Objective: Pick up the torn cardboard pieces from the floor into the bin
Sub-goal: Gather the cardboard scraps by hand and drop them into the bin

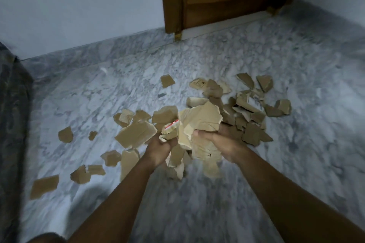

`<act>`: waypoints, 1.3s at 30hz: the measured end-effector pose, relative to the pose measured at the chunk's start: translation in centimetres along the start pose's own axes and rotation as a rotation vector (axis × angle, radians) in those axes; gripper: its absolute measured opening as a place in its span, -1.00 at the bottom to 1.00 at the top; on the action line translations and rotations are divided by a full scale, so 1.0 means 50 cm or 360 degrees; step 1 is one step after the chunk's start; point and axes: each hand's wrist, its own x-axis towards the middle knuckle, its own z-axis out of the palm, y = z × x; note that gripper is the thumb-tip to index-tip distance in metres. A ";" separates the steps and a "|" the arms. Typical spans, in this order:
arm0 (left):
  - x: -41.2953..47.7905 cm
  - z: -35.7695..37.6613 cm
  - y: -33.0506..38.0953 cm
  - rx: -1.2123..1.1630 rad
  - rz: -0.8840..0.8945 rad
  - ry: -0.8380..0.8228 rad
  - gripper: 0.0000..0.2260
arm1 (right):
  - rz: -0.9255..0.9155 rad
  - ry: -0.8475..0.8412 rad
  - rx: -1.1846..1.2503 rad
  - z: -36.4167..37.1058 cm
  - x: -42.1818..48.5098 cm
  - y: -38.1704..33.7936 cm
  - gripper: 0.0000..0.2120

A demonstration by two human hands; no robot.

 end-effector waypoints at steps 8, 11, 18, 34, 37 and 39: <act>-0.015 0.205 0.241 0.0117 0.0230 -0.0457 -0.53 | -0.0229 0.0505 0.0308 -0.185 -0.197 -0.086 -0.51; -0.077 0.320 0.337 0.0148 0.0535 -0.0886 -0.82 | -0.0288 0.0628 0.0458 -0.285 -0.307 -0.118 -0.57; -0.285 0.626 0.540 0.0171 0.0793 -0.1458 -0.82 | -0.0292 0.1275 0.0515 -0.571 -0.577 -0.159 -0.46; -0.866 1.429 0.539 0.0193 0.1408 -0.1982 -0.18 | -0.0392 0.2045 0.0473 -1.184 -1.254 0.094 -0.57; -0.930 1.551 0.497 0.0362 0.1418 -0.2066 -0.33 | -0.0415 0.2255 0.0436 -1.246 -1.320 0.198 -0.52; -0.956 1.619 0.465 0.0439 0.1457 -0.2107 -0.49 | -0.0378 0.2387 0.0374 -1.272 -1.349 0.257 -0.49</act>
